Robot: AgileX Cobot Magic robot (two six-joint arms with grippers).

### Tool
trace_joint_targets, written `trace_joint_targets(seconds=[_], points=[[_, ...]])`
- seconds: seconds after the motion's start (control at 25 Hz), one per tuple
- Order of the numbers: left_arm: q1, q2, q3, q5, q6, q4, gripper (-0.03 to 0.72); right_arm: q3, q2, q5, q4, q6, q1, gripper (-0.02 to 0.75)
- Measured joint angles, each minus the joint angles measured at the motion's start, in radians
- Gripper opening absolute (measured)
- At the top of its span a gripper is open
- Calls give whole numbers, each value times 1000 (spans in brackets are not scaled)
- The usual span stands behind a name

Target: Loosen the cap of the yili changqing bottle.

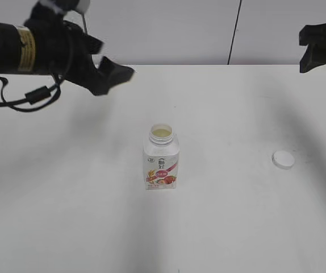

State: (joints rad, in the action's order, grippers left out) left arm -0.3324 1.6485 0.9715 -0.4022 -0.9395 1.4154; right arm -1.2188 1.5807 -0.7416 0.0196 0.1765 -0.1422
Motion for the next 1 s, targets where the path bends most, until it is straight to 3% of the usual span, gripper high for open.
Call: trace_joint_targets(seconds=[0.2,0.32,0.52,0.68,0.76,1.0], points=[[1,-93,0,572,-48,-118,592,-2,-23,0,-9,0,0,525],[1,-116,0,832,6,-227,592,-2,-23,-9,-12,0,0,525],[1,-151,0,981,291,-667,591,-2,-23,-59,-20,-13,0,525],[1,-178,49,1080,414,-1025,591,-2,-23,-129,-20,-31,0,525],[1,-179,100,1180,434,-1096,591,-2,-23,-188,-20,-37,0,525],[23,-181,213,1454,514,-1140,591,-2,-24,-427,-20,-104,0,525]])
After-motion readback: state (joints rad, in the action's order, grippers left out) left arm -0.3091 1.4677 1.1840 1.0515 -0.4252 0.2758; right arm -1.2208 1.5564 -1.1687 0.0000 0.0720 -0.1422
